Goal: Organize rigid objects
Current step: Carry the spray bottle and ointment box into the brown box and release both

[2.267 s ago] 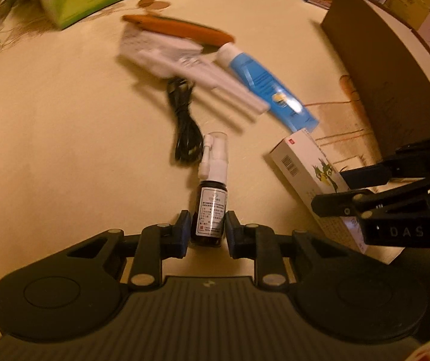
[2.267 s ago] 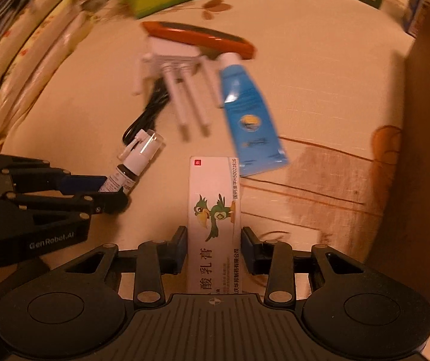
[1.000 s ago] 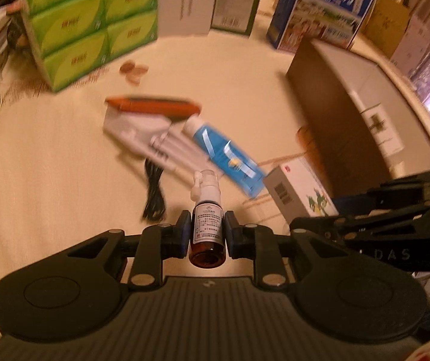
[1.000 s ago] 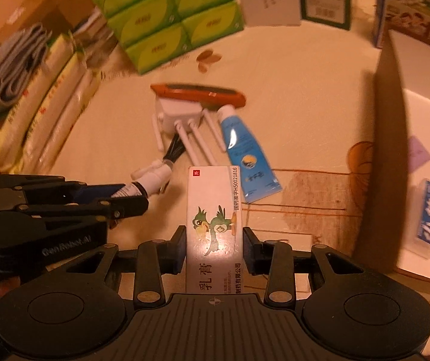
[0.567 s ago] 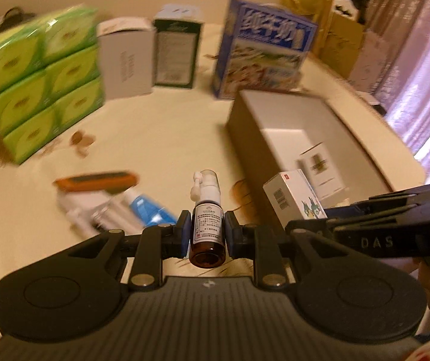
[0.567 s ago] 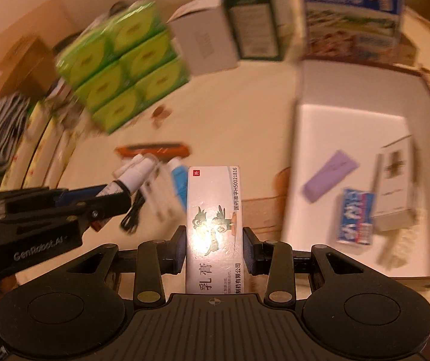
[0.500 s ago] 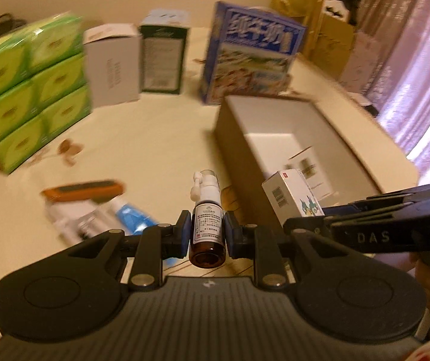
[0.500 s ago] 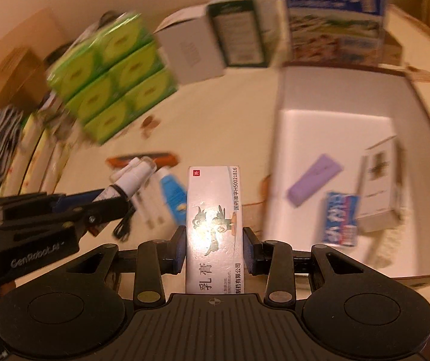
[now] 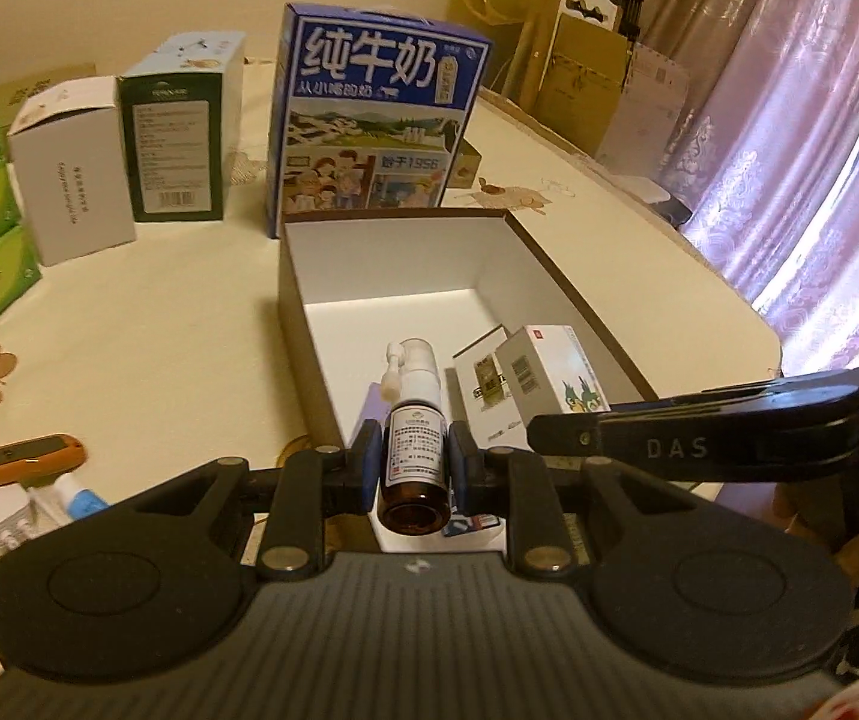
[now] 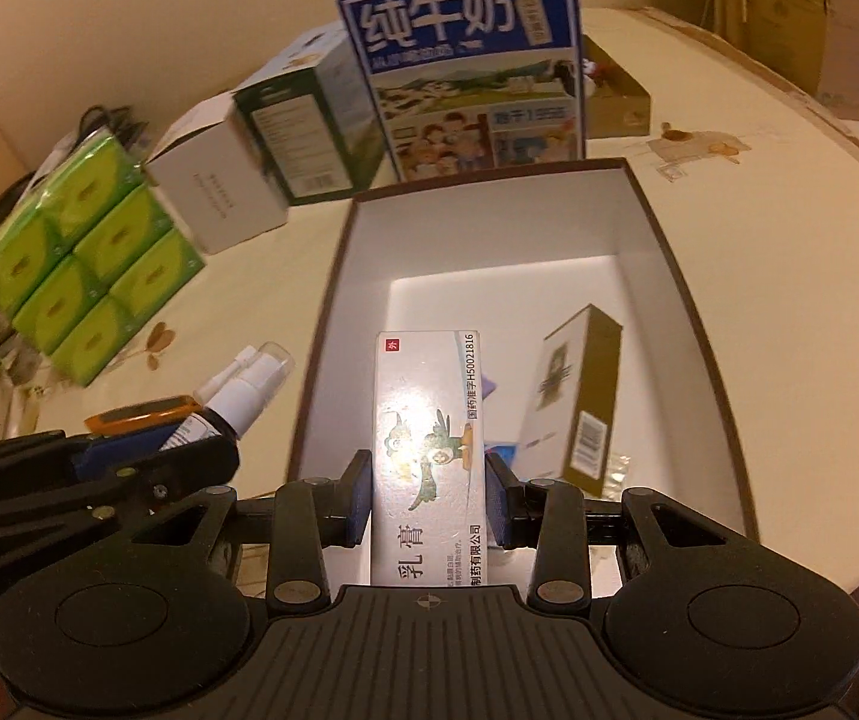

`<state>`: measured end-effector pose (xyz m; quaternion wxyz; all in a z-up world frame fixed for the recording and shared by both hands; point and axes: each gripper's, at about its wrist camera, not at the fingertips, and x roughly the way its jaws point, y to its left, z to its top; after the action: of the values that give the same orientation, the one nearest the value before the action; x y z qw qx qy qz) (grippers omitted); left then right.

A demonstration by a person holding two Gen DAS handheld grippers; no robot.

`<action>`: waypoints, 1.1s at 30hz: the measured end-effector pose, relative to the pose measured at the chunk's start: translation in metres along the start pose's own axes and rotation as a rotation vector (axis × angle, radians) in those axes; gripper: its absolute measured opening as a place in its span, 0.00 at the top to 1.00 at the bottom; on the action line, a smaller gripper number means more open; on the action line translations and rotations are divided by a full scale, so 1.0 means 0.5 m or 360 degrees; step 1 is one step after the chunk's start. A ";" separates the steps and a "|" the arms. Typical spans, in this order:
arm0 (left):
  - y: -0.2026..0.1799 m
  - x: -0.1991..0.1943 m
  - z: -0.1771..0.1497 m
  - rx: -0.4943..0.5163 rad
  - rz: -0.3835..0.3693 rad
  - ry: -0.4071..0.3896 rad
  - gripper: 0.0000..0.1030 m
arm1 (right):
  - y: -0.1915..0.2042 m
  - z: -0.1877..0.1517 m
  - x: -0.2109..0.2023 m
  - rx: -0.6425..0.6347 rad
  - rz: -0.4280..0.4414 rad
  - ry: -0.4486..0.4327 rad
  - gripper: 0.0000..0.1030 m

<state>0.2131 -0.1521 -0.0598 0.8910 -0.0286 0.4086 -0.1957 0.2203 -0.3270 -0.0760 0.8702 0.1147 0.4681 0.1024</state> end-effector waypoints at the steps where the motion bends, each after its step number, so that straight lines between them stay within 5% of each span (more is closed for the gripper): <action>1: -0.004 0.007 0.001 -0.0003 0.0004 0.0006 0.81 | -0.005 0.002 0.005 0.0000 -0.0003 0.0000 0.66; 18: -0.023 0.112 0.000 -0.0011 0.0059 0.0168 0.81 | -0.048 0.016 0.060 0.0034 -0.0061 0.0038 0.66; 33: -0.013 0.124 0.001 -0.0013 0.0058 0.0210 0.77 | -0.050 0.012 0.076 0.0043 -0.0067 0.0065 0.66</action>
<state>0.2481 -0.1812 -0.1026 0.8655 -0.0118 0.4677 -0.1791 0.2479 -0.3405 -0.1103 0.8607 0.1146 0.4895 0.0801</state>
